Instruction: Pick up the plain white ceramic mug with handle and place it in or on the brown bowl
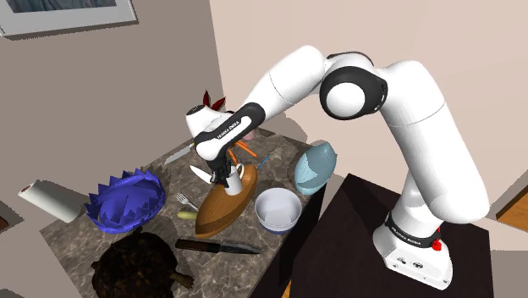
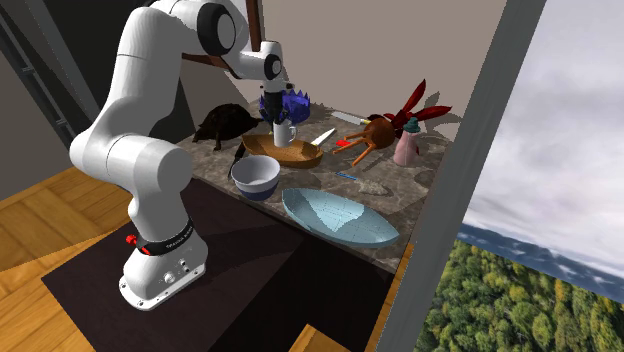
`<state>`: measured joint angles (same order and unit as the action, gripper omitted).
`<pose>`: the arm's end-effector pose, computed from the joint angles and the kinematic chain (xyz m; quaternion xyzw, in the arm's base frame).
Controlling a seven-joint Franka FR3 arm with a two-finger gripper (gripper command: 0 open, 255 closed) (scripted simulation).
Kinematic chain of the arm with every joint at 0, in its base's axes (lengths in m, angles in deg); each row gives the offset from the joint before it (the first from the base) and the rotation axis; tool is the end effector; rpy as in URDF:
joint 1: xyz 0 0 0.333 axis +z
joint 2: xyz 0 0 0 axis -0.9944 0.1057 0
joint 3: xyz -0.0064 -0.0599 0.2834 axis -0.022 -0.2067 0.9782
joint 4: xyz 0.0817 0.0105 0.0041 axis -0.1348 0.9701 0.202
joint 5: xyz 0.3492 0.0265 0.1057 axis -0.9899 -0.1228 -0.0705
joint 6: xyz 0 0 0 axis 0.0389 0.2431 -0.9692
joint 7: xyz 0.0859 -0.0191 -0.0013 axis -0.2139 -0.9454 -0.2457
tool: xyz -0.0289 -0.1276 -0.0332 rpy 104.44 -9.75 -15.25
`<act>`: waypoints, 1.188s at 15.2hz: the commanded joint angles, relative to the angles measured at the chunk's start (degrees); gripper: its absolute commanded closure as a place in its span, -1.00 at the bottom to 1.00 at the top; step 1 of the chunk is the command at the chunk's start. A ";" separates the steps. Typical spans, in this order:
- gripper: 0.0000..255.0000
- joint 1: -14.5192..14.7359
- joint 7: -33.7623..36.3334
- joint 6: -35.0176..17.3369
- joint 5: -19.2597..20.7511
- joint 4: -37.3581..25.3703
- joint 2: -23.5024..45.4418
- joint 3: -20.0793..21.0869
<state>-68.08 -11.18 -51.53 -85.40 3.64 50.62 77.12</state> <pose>0.6070 0.1776 0.1885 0.9837 0.1583 -0.0815 0.0258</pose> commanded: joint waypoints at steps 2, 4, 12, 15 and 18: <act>-1.00 0.00 0.00 -0.01 0.00 0.00 0.00 0.00; -1.00 0.00 0.00 -0.01 0.00 0.00 0.00 0.00; -1.00 0.09 -0.10 6.00 -0.15 -3.27 -2.73 0.10; -1.00 0.09 -0.10 6.00 -0.15 -3.28 -2.73 0.10; -1.00 0.09 -0.10 6.00 -0.15 -3.28 -2.73 0.10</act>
